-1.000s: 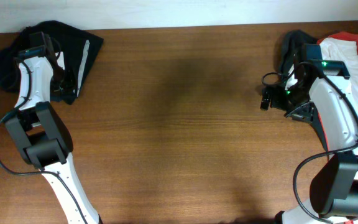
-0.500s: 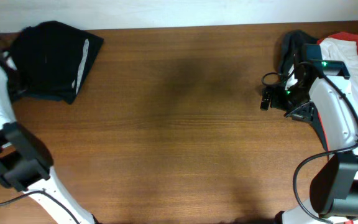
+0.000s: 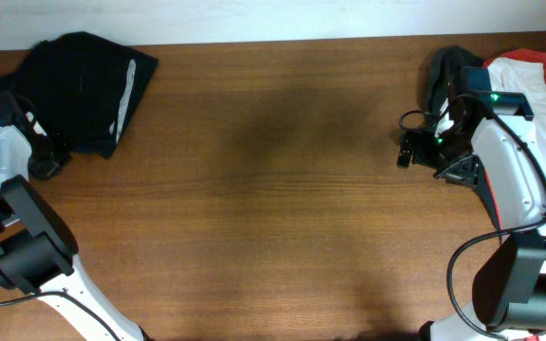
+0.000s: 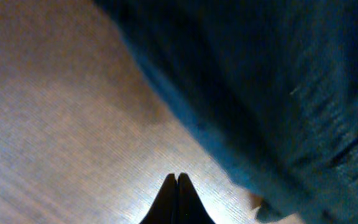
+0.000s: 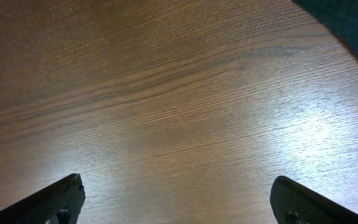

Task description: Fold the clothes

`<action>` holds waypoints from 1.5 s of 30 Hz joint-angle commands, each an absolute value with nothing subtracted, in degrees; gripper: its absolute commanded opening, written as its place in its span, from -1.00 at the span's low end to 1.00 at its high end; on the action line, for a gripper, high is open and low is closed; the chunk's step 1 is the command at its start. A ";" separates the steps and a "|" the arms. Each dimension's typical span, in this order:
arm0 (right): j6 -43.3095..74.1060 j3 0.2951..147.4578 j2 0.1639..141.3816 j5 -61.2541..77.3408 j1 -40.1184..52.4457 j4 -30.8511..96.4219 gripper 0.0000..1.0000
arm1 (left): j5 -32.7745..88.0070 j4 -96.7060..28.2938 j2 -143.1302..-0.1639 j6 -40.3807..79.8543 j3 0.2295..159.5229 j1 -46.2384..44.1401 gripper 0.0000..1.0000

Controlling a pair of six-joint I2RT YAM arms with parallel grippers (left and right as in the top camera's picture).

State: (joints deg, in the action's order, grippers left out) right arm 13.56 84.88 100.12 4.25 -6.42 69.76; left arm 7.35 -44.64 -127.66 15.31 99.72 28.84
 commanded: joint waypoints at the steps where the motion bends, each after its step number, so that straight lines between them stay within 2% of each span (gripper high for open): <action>1: 14.00 85.80 99.15 3.33 -6.63 69.60 0.97 | 10.98 -42.09 -128.46 17.61 99.29 27.62 -1.00; 10: 14.00 85.80 99.15 3.33 -6.63 69.60 0.97 | 13.93 -37.23 -135.41 24.43 99.31 26.06 -0.99; 16: 14.00 85.80 99.15 3.36 -6.63 69.60 0.97 | 14.83 -34.54 -135.41 24.43 99.31 19.20 -0.99; 17: 14.00 85.80 99.15 3.33 -6.63 69.60 0.97 | 14.83 -34.57 -135.41 24.43 99.31 18.50 -0.73; 18: 14.00 85.80 99.15 3.33 -6.63 69.60 0.97 | 14.85 -34.76 -135.41 24.43 99.33 18.37 -0.69; 19: 14.00 85.80 99.15 3.33 -6.63 69.60 0.98 | 14.83 -35.68 -135.39 24.43 99.55 18.37 -0.50; 20: 14.00 85.80 99.15 3.33 -6.63 69.60 0.98 | 14.79 -36.97 -135.31 24.40 99.83 18.55 -0.22; 21: 14.00 85.80 99.15 3.33 -6.63 69.60 0.97 | 14.76 -39.00 -135.31 24.40 100.60 18.83 -0.07; 24: 14.00 85.80 99.15 3.33 -6.63 69.60 0.97 | 11.07 -46.50 -134.98 24.38 104.22 20.49 -0.07; 27: 14.00 85.80 99.15 3.33 -6.63 69.60 0.97 | -0.05 -54.17 -133.36 22.41 108.81 22.41 -0.08; 35: 14.00 85.80 99.15 3.36 -6.63 69.60 0.97 | -2.79 -52.80 -132.38 19.68 108.88 28.82 -0.08; 37: 14.00 85.80 99.15 3.36 -6.63 69.60 0.97 | -0.16 -54.13 -129.43 20.36 108.88 28.82 -0.08; 40: 14.00 85.80 99.15 3.33 -6.63 69.60 0.97 | 15.31 -57.17 -120.33 20.36 108.88 28.64 -0.05; 42: 14.00 85.80 99.15 3.33 -6.63 69.60 0.97 | 18.98 -61.54 -113.49 20.32 108.88 27.99 -0.03; 43: 14.00 85.80 99.15 3.33 -6.63 69.60 0.97 | 20.05 -63.66 -110.61 20.03 108.88 27.49 0.03; 44: 14.00 85.80 99.15 3.33 -6.63 69.60 0.98 | 21.76 -67.13 -106.41 18.94 108.88 26.41 0.27; 45: 14.00 85.80 99.15 3.33 -6.63 69.60 0.97 | 27.44 -71.16 -102.00 11.35 108.86 24.43 0.51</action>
State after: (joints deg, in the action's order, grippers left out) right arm 13.56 84.88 100.12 4.08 -6.42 69.69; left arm 18.06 -66.26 -109.58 20.23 108.27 27.27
